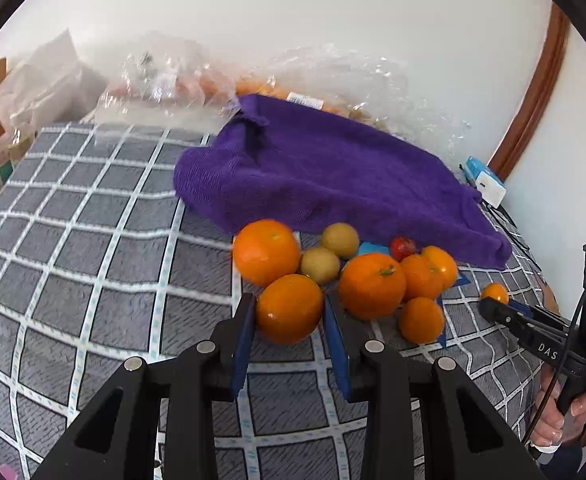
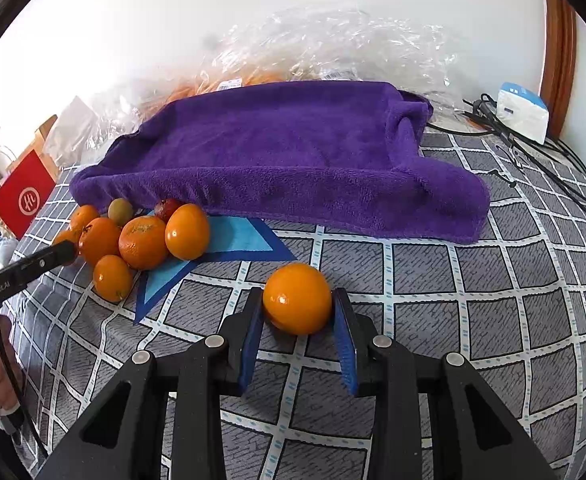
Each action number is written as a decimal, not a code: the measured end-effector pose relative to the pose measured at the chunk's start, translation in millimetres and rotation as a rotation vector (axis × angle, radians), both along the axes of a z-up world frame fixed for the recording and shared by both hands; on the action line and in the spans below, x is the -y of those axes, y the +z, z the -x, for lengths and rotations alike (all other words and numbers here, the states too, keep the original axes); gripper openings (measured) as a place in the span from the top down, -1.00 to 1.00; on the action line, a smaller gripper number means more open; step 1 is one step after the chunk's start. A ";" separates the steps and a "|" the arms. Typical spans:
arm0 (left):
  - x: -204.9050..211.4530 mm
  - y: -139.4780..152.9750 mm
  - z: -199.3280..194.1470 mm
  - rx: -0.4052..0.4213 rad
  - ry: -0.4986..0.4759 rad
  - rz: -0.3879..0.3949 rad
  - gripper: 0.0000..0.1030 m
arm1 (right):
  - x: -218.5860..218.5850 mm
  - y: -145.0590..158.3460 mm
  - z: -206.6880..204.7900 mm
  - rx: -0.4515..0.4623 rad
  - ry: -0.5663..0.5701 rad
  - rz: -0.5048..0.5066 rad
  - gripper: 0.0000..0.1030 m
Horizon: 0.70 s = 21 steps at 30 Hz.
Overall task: Organize fruits
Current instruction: 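Lift both held oranges and carry them over the purple towel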
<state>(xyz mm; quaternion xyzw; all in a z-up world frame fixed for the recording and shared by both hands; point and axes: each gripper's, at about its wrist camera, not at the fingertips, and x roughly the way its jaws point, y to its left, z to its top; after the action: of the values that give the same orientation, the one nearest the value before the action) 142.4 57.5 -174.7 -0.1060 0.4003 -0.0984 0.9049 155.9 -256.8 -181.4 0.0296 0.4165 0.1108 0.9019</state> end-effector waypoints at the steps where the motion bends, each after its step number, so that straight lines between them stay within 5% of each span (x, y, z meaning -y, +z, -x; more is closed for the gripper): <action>1: -0.1 -1.5 -0.9 -0.009 0.003 0.000 0.37 | 0.5 -0.4 -0.8 0.000 -0.001 0.001 0.34; 21: 5.6 -4.3 -6.5 -0.022 -0.004 -0.023 0.37 | -0.7 -1.5 0.1 0.007 -0.030 0.025 0.36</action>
<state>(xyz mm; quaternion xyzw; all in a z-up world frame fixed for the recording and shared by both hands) 148.9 51.9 -179.0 -0.0959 0.4115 -0.0946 0.9014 155.8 -256.0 -183.0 0.0242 0.4144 0.0920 0.9051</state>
